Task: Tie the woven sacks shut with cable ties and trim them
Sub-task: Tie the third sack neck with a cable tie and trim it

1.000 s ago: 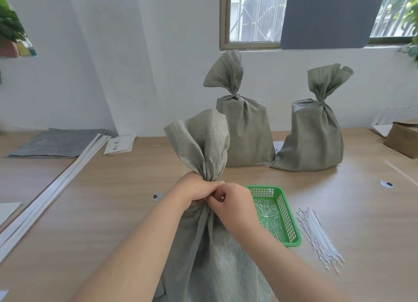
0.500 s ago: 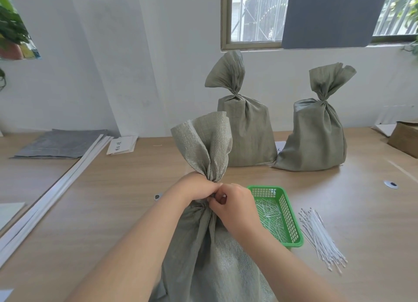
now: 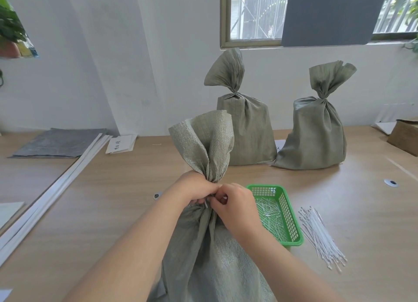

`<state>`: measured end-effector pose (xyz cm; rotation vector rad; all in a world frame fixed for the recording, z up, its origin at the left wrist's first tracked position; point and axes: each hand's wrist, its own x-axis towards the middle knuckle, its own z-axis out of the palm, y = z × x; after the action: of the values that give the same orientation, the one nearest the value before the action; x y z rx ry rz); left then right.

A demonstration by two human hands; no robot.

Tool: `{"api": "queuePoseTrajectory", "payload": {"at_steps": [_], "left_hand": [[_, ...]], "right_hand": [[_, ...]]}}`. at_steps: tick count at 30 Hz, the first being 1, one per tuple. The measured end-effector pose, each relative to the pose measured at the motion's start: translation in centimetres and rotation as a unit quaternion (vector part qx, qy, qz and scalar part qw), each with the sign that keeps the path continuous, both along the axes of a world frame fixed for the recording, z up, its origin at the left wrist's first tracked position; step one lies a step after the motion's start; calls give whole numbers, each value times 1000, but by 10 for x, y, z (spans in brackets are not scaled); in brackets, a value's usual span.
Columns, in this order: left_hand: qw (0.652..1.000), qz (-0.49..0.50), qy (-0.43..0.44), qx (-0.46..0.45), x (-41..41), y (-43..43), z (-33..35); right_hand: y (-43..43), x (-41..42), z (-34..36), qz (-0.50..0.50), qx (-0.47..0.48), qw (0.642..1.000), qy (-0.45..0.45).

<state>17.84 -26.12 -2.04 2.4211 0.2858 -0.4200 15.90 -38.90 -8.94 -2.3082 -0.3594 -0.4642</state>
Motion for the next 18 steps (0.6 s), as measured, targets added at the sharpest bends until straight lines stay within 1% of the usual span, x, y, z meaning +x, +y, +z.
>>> {"api": "queuePoseTrajectory", "payload": {"at_steps": [3,5,7,9,11,14,18], "left_hand": [[996,42,10,-84,0,-1,-3],[991,64,11,-118,-3,-2,-6],[986,80,2,-148,-4,-4,-11],[980,92,-24,-174,-5,-5,-16],[976,103,-44,-187,-6,-5,-19],[976,104,-44,-184,-8,-5,-20],[976,107,-61,-179,-12,-5,-24]], "right_hand": [[-2,0,-1,23,20,999,-23],[-4,-3,-1,59,27,997,-38],[-6,-5,-1,98,12,994,-45],[-6,-6,-2,112,-4,992,-53],[-6,-5,-2,112,-4,991,-70],[-7,-5,-1,123,20,988,-87],[-11,0,1,143,21,987,-67]]}}
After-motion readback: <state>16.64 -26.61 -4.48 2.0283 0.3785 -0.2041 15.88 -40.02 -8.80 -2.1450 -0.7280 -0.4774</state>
